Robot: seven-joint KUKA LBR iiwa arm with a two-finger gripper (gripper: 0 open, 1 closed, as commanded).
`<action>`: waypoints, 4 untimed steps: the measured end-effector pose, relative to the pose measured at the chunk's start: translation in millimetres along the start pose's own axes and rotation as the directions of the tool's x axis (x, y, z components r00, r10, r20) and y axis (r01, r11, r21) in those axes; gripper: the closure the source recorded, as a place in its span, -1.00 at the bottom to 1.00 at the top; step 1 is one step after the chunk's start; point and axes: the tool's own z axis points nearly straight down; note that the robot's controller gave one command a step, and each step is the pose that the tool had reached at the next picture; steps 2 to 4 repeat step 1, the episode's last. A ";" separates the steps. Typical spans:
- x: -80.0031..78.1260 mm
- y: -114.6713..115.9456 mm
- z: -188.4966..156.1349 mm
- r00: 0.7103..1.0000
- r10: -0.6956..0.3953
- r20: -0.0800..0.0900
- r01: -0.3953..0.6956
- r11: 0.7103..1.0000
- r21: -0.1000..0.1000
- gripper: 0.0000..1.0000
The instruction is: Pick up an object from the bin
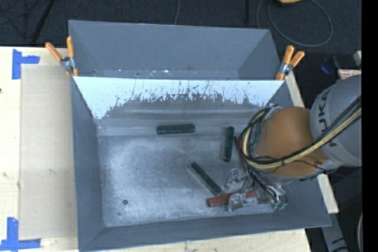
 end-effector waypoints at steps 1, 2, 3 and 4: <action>-13.8 -9.3 -169.6 0.959 -0.284 -0.003 0.284 0.959 -0.003 1.00; -13.8 -9.3 -169.6 0.959 -0.284 -0.003 0.284 0.959 -0.003 1.00; -13.8 -9.3 -169.6 0.959 -0.284 -0.003 0.284 0.959 -0.003 1.00; -13.8 -9.3 -169.6 0.959 -0.284 -0.003 0.284 0.959 -0.003 1.00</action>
Offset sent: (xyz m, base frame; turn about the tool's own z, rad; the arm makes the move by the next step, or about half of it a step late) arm 0.0000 0.0000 0.0000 0.0000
